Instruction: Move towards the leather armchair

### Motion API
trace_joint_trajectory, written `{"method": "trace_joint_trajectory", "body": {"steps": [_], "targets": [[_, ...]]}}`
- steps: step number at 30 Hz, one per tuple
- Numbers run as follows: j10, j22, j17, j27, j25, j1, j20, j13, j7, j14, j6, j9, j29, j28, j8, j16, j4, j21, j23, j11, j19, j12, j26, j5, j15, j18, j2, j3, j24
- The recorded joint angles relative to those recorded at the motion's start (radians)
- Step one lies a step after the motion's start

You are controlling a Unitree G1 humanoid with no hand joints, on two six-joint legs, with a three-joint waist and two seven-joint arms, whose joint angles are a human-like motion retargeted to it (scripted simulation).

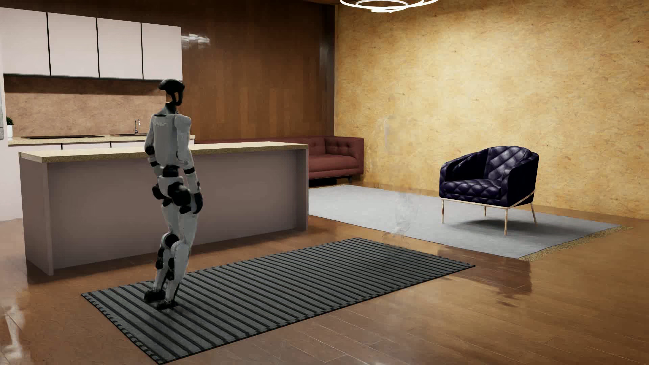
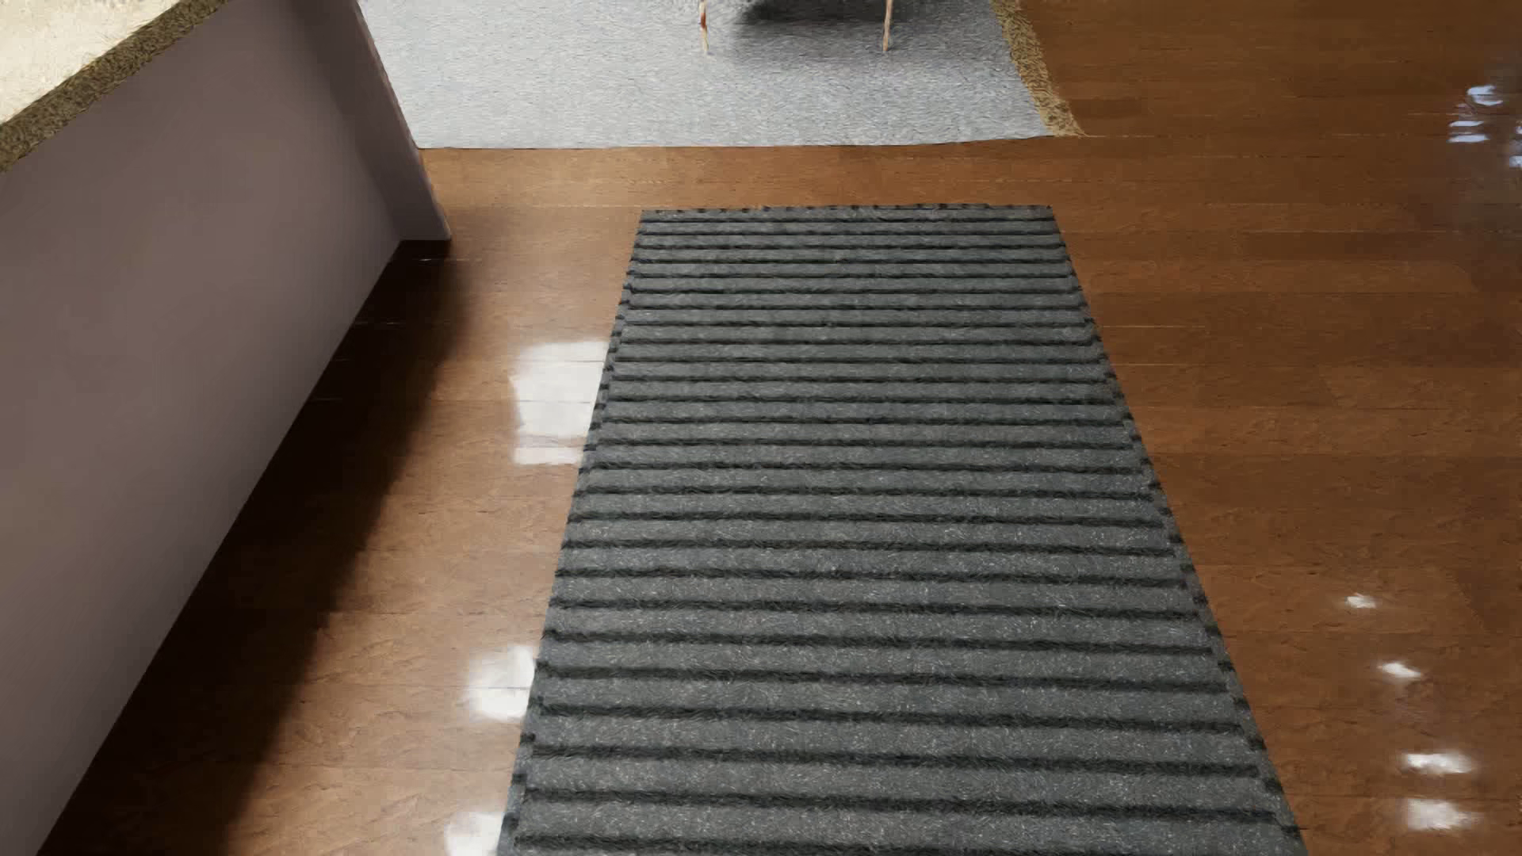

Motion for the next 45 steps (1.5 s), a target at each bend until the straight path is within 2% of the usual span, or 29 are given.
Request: {"method": "trace_joint_trajectory", "body": {"steps": [1, 2, 3, 5, 7, 9, 14, 16, 18, 19, 21, 22, 24, 25, 26, 29, 30, 32, 33, 34, 35, 36, 37, 38, 39, 40, 42, 43, 45], "targets": [[0.014, 0.002, -0.003, 0.0, 0.0, -0.025, -0.005, 0.006, 0.0, 0.016, -0.001, -0.004, 0.0, 0.0, 0.0, -0.003, -0.01, -0.067, 0.013, 0.023, 0.0, -0.008, 0.0, -0.004, -0.024, 0.0, -0.027, 0.026, 0.0], [0.026, -0.008, 0.002, 0.0, 0.0, -0.016, -0.002, 0.038, 0.0, 0.009, -0.015, -0.018, 0.0, 0.0, 0.0, 0.001, -0.025, -0.096, 0.009, -0.065, 0.0, 0.013, 0.0, -0.006, -0.075, 0.0, 0.012, -0.031, 0.0], [0.036, -0.017, -0.005, 0.0, 0.0, -0.022, -0.005, 0.034, 0.0, 0.021, -0.003, -0.002, 0.0, 0.0, 0.0, 0.005, -0.018, -0.074, 0.005, 0.266, 0.0, 0.0, 0.0, 0.002, -0.201, 0.0, -0.041, 0.005, 0.0], [0.037, -0.061, -0.007, 0.0, 0.0, 0.015, 0.017, 0.055, 0.0, -0.042, -0.013, 0.023, 0.0, 0.0, 0.0, 0.013, -0.034, -0.075, -0.004, 0.455, 0.0, 0.0, 0.0, -0.013, -0.217, 0.0, -0.156, -0.011, 0.0], [0.043, -0.071, 0.014, 0.0, 0.0, 0.088, -0.035, 0.067, 0.0, -0.084, -0.025, 0.076, 0.0, 0.0, 0.0, 0.038, -0.032, -0.084, 0.021, 0.688, 0.0, -0.038, 0.0, -0.028, -0.178, 0.0, -0.269, -0.037, 0.0], [0.014, -0.06, 0.008, 0.0, 0.0, 0.117, -0.017, 0.102, 0.0, -0.142, 0.0, 0.055, 0.0, 0.0, 0.0, 0.025, -0.005, -0.079, 0.017, 0.689, 0.0, -0.07, 0.0, -0.031, -0.168, 0.0, -0.387, -0.137, 0.0], [-0.066, -0.117, 0.0, 0.0, 0.0, 0.335, 0.031, 0.147, 0.0, -0.341, 0.005, 0.073, 0.0, 0.0, 0.0, 0.034, 0.023, -0.089, 0.091, 0.417, 0.0, -0.134, 0.0, -0.054, 0.035, 0.0, -0.583, -0.224, 0.0], [-0.065, -0.107, -0.001, 0.0, 0.0, 0.395, 0.032, 0.152, 0.0, -0.355, 0.005, 0.081, 0.0, 0.0, 0.0, 0.038, 0.037, -0.099, 0.108, 0.392, 0.0, -0.152, 0.0, -0.062, 0.025, 0.0, -0.625, -0.26, 0.0], [-0.041, -0.073, -0.013, 0.0, 0.0, 0.435, -0.005, 0.156, 0.0, -0.29, 0.021, 0.078, 0.0, 0.0, 0.0, 0.035, 0.071, -0.084, 0.108, 0.526, 0.0, -0.142, 0.0, -0.058, 0.031, 0.0, -0.661, -0.309, 0.0], [0.006, -0.034, -0.014, 0.0, 0.0, 0.43, -0.005, 0.145, 0.0, -0.199, 0.048, 0.075, 0.0, 0.0, 0.0, 0.017, 0.104, -0.058, 0.128, 0.59, 0.0, -0.123, 0.0, -0.039, 0.006, 0.0, -0.668, -0.321, 0.0], [0.235, -0.028, -0.009, 0.0, 0.0, 0.37, 0.001, 0.138, 0.0, 0.1, 0.046, 0.06, 0.0, 0.0, 0.0, 0.007, 0.129, -0.093, 0.126, 0.656, 0.0, -0.04, 0.0, -0.012, -0.08, 0.0, -0.591, -0.3, 0.0], [0.416, -0.019, -0.003, 0.0, 0.0, 0.292, -0.042, 0.126, 0.0, 0.226, 0.046, 0.071, 0.0, 0.0, 0.0, 0.015, 0.133, -0.116, 0.122, 0.648, 0.0, -0.028, 0.0, 0.018, -0.115, 0.0, -0.536, -0.244, 0.0], [0.808, -0.002, 0.003, 0.0, 0.0, 0.059, -0.075, 0.098, 0.0, 0.222, 0.028, 0.078, 0.0, 0.0, 0.0, 0.026, 0.129, -0.121, 0.063, 0.603, 0.0, 0.007, 0.0, 0.038, -0.178, 0.0, -0.404, -0.176, 0.0], [0.878, 0.007, 0.007, 0.0, 0.0, -0.044, -0.024, 0.082, 0.0, 0.219, 0.007, 0.09, 0.0, 0.0, 0.0, 0.018, 0.101, -0.14, 0.02, 0.55, 0.0, 0.032, 0.0, 0.038, -0.18, 0.0, -0.323, -0.095, 0.0], [0.851, -0.012, 0.001, 0.0, 0.0, -0.146, -0.003, 0.063, 0.0, 0.223, -0.01, 0.09, 0.0, 0.0, 0.0, 0.029, 0.088, -0.132, -0.024, 0.49, 0.0, 0.064, 0.0, 0.036, -0.186, 0.0, -0.243, -0.03, 0.0], [0.346, 0.013, -0.02, 0.0, 0.0, -0.302, -0.05, 0.036, 0.0, 0.44, -0.049, 0.1, 0.0, 0.0, 0.0, 0.05, 0.057, -0.183, -0.136, 0.321, 0.0, 0.109, 0.0, 0.003, -0.223, 0.0, 0.033, 0.123, 0.0], [0.168, 0.005, -0.031, 0.0, 0.0, -0.337, -0.046, 0.016, 0.0, 0.375, -0.05, 0.091, 0.0, 0.0, 0.0, 0.056, 0.06, -0.186, -0.164, 0.288, 0.0, 0.129, 0.0, 0.0, -0.263, 0.0, 0.096, 0.158, 0.0], [-0.021, 0.036, -0.048, 0.0, 0.0, -0.374, -0.052, -0.03, 0.0, -0.079, -0.054, 0.07, 0.0, 0.0, 0.0, 0.051, 0.058, -0.194, -0.179, 0.264, 0.0, 0.15, 0.0, 0.002, -0.343, 0.0, 0.208, 0.179, 0.0], [-0.009, 0.043, -0.041, 0.0, 0.0, -0.397, -0.073, -0.038, 0.0, -0.13, -0.056, 0.066, 0.0, 0.0, 0.0, 0.051, 0.069, -0.219, -0.169, 0.279, 0.0, 0.154, 0.0, -0.001, -0.358, 0.0, 0.234, 0.21, 0.0], [0.011, 0.055, -0.036, 0.0, 0.0, -0.415, -0.087, -0.038, 0.0, 0.049, -0.067, 0.074, 0.0, 0.0, 0.0, 0.047, 0.053, -0.229, -0.15, 0.311, 0.0, 0.158, 0.0, -0.014, -0.336, 0.0, 0.266, 0.229, 0.0], [0.092, 0.056, -0.02, 0.0, 0.0, -0.46, -0.09, -0.03, 0.0, 0.287, -0.088, 0.068, 0.0, 0.0, 0.0, 0.046, 0.039, -0.246, -0.124, 0.358, 0.0, 0.163, 0.0, -0.033, -0.251, 0.0, 0.275, 0.24, 0.0], [0.179, 0.072, 0.002, 0.0, 0.0, -0.461, -0.104, -0.003, 0.0, 0.399, -0.119, 0.074, 0.0, 0.0, 0.0, 0.044, 0.012, -0.257, -0.09, 0.46, 0.0, 0.156, 0.0, -0.068, -0.1, 0.0, 0.268, 0.248, 0.0], [0.217, 0.083, 0.017, 0.0, 0.0, -0.409, -0.109, 0.029, 0.0, 0.397, -0.134, 0.072, 0.0, 0.0, 0.0, 0.046, -0.019, -0.238, -0.053, 0.626, 0.0, 0.156, 0.0, -0.09, 0.103, 0.0, 0.232, 0.224, 0.0], [0.242, 0.086, 0.024, 0.0, 0.0, -0.364, -0.077, 0.06, 0.0, 0.38, -0.133, 0.064, 0.0, 0.0, 0.0, 0.037, -0.05, -0.223, -0.038, 0.832, 0.0, 0.156, 0.0, -0.103, 0.23, 0.0, 0.132, 0.193, 0.0], [0.232, 0.059, 0.022, 0.0, 0.0, -0.283, -0.079, 0.078, 0.0, 0.329, -0.141, 0.076, 0.0, 0.0, 0.0, 0.046, -0.074, -0.177, -0.024, 1.034, 0.0, 0.141, 0.0, -0.124, 0.154, 0.0, 0.04, 0.158, 0.0], [0.201, 0.043, 0.022, 0.0, 0.0, -0.183, -0.07, 0.098, 0.0, 0.254, -0.133, 0.087, 0.0, 0.0, 0.0, 0.047, -0.072, -0.156, -0.02, 1.149, 0.0, 0.121, 0.0, -0.132, -0.013, 0.0, -0.05, 0.106, 0.0], [0.124, 0.01, 0.012, 0.0, 0.0, -0.015, -0.076, 0.137, 0.0, 0.113, -0.074, 0.078, 0.0, 0.0, 0.0, 0.05, -0.041, -0.159, 0.015, 1.129, 0.0, 0.051, 0.0, -0.114, -0.175, 0.0, -0.233, -0.023, 0.0], [0.069, -0.027, 0.004, 0.0, 0.0, 0.088, -0.111, 0.165, 0.0, 0.03, -0.055, 0.079, 0.0, 0.0, 0.0, 0.07, -0.025, -0.145, 0.011, 1.001, 0.0, 0.013, 0.0, -0.115, -0.181, 0.0, -0.28, -0.083, 0.0], [-0.016, -0.067, -0.015, 0.0, 0.0, 0.252, -0.065, 0.196, 0.0, -0.118, -0.021, 0.075, 0.0, 0.0, 0.0, 0.085, 0.01, -0.157, 0.035, 0.668, 0.0, -0.055, 0.0, -0.122, -0.117, 0.0, -0.358, -0.155, 0.0]]}}
